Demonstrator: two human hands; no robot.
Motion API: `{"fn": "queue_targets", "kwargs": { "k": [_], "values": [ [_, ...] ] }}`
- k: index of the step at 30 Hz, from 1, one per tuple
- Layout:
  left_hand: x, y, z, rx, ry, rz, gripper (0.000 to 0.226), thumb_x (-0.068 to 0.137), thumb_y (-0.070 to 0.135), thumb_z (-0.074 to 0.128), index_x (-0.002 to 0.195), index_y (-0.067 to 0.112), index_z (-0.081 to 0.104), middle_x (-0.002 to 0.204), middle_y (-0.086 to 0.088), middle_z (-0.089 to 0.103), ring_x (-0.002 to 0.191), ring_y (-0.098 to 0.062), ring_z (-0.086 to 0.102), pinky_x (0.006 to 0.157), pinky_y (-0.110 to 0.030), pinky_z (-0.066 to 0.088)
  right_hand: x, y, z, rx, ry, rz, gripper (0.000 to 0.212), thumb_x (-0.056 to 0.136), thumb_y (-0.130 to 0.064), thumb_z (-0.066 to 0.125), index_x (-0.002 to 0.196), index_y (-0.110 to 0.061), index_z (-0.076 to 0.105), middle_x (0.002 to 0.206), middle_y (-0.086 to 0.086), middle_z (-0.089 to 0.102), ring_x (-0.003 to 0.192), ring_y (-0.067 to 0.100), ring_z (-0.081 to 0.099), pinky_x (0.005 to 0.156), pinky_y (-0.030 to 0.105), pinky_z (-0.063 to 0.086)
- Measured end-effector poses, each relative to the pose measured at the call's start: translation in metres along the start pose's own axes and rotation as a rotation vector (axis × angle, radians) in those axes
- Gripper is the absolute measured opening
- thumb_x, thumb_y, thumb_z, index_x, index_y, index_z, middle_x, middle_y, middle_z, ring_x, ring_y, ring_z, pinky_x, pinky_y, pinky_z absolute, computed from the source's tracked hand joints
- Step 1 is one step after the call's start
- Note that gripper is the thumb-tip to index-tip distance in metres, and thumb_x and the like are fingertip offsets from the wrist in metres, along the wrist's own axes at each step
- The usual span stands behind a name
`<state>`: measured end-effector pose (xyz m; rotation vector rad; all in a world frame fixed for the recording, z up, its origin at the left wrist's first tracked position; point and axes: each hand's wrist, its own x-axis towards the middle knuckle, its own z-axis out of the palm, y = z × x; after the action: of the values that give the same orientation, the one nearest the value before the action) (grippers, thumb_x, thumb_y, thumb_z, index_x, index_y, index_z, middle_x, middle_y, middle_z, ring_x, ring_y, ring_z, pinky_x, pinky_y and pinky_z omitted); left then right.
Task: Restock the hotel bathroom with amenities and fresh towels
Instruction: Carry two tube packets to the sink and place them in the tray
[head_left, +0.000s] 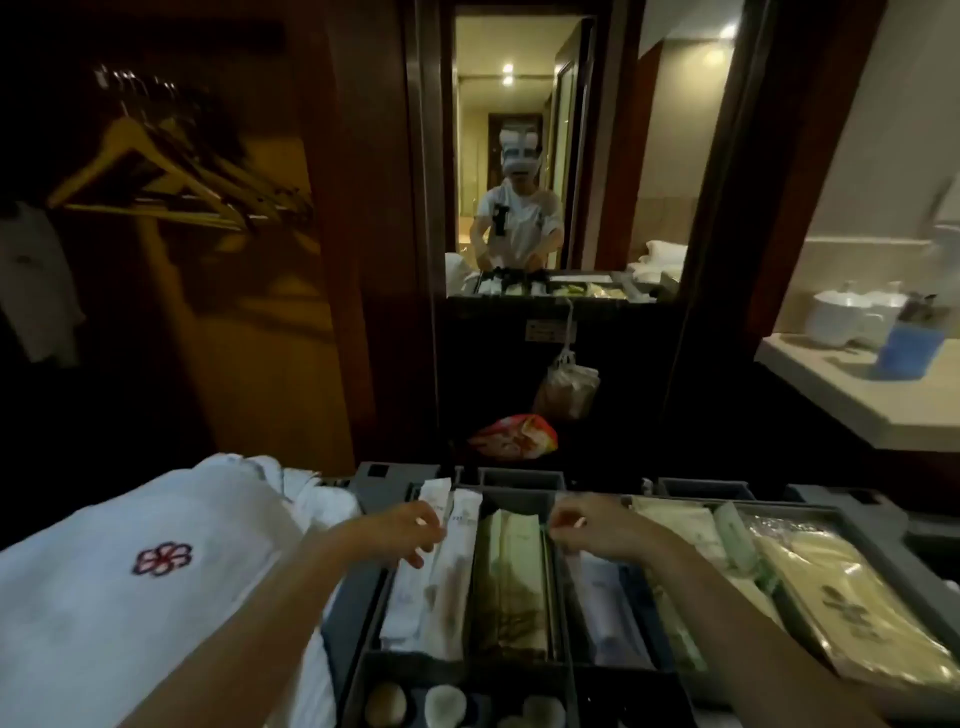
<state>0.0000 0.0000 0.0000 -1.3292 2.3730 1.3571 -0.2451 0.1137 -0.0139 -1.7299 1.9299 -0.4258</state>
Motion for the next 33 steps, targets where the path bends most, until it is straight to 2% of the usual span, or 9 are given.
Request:
{"fn": "queue_targets", "kwargs": {
  "k": [3, 7, 9, 12, 16, 18, 24, 29, 33],
  "values": [
    [0.019, -0.003, 0.017, 0.004, 0.040, -0.055, 0.043, 0.096, 0.034, 0.046, 0.133, 0.015, 0.035, 0.126, -0.008, 0.051, 0.099, -0.016, 0.056, 0.079, -0.028, 0.045, 0.025, 0.017, 0.015, -0.075, -0.008, 0.023, 0.030, 0.094, -0.028, 0.051, 0.118, -0.009, 0.054, 0.121, 0.011, 0.055, 0.107, 0.024, 0.055, 0.091, 0.034, 0.044],
    [0.044, -0.014, 0.033, -0.068, 0.122, -0.121, 0.054, 0.095, 0.036, 0.046, 0.139, 0.012, 0.025, 0.120, -0.011, 0.051, 0.096, -0.021, 0.056, 0.070, -0.027, 0.045, 0.049, 0.028, 0.035, -0.070, -0.040, 0.047, 0.056, 0.091, -0.038, 0.056, 0.139, -0.019, 0.036, 0.143, 0.007, 0.039, 0.129, 0.023, 0.041, 0.101, 0.038, 0.042],
    [0.052, -0.017, 0.038, -0.102, 0.178, -0.134, 0.051, 0.095, 0.036, 0.048, 0.135, 0.010, 0.031, 0.123, -0.012, 0.050, 0.100, -0.023, 0.055, 0.077, -0.029, 0.044, 0.058, 0.031, 0.040, -0.091, -0.045, 0.065, 0.061, 0.089, -0.041, 0.057, 0.141, -0.021, 0.032, 0.145, 0.007, 0.037, 0.132, 0.024, 0.036, 0.103, 0.039, 0.040],
    [0.061, -0.019, 0.046, -0.117, 0.269, -0.107, 0.033, 0.094, 0.033, 0.049, 0.118, 0.012, 0.043, 0.107, -0.004, 0.052, 0.092, -0.018, 0.053, 0.077, -0.030, 0.043, 0.070, 0.035, 0.047, -0.170, -0.035, 0.050, 0.070, 0.088, -0.045, 0.057, 0.145, -0.021, 0.025, 0.147, 0.007, 0.035, 0.133, 0.026, 0.033, 0.104, 0.038, 0.037],
    [0.066, -0.025, 0.062, -0.004, 0.446, -0.108, 0.025, 0.093, 0.041, 0.047, 0.101, 0.018, 0.049, 0.077, 0.003, 0.054, 0.073, -0.015, 0.052, 0.070, -0.034, 0.045, 0.080, 0.035, 0.049, -0.296, -0.050, 0.040, 0.082, 0.085, -0.051, 0.057, 0.148, -0.022, 0.013, 0.152, 0.007, 0.026, 0.139, 0.028, 0.024, 0.107, 0.039, 0.030],
    [0.069, -0.028, 0.067, 0.042, 0.495, -0.113, 0.026, 0.090, 0.045, 0.051, 0.095, 0.020, 0.048, 0.070, 0.004, 0.052, 0.066, -0.014, 0.050, 0.068, -0.034, 0.046, 0.083, 0.033, 0.051, -0.317, -0.064, 0.042, 0.084, 0.084, -0.052, 0.057, 0.148, -0.024, 0.011, 0.152, 0.008, 0.025, 0.139, 0.029, 0.023, 0.108, 0.039, 0.029],
    [0.071, -0.028, 0.072, 0.050, 0.543, -0.181, 0.045, 0.072, 0.062, 0.064, 0.095, 0.030, 0.043, 0.089, 0.010, 0.055, 0.085, -0.014, 0.057, 0.076, -0.033, 0.052, 0.086, 0.033, 0.059, -0.279, 0.033, 0.023, 0.080, 0.083, -0.051, 0.060, 0.145, -0.024, 0.018, 0.145, 0.007, 0.029, 0.133, 0.028, 0.031, 0.104, 0.037, 0.028],
    [0.070, -0.032, 0.082, 0.071, 0.698, -0.144, 0.042, 0.073, 0.060, 0.064, 0.086, 0.023, 0.050, 0.072, 0.007, 0.052, 0.068, -0.013, 0.055, 0.063, -0.029, 0.047, 0.085, 0.032, 0.067, -0.287, 0.163, 0.009, 0.070, 0.082, -0.051, 0.059, 0.139, -0.026, 0.027, 0.134, 0.003, 0.046, 0.126, 0.023, 0.043, 0.104, 0.034, 0.026],
    [0.066, -0.042, 0.098, 0.084, 0.842, -0.039, 0.042, 0.073, 0.057, 0.065, 0.071, 0.019, 0.047, 0.063, 0.006, 0.045, 0.055, -0.005, 0.043, 0.051, -0.022, 0.036, 0.086, 0.034, 0.066, -0.145, 0.125, 0.015, 0.066, 0.082, -0.045, 0.063, 0.137, -0.025, 0.032, 0.132, 0.002, 0.051, 0.123, 0.024, 0.045, 0.096, 0.032, 0.035]
  ]
}}
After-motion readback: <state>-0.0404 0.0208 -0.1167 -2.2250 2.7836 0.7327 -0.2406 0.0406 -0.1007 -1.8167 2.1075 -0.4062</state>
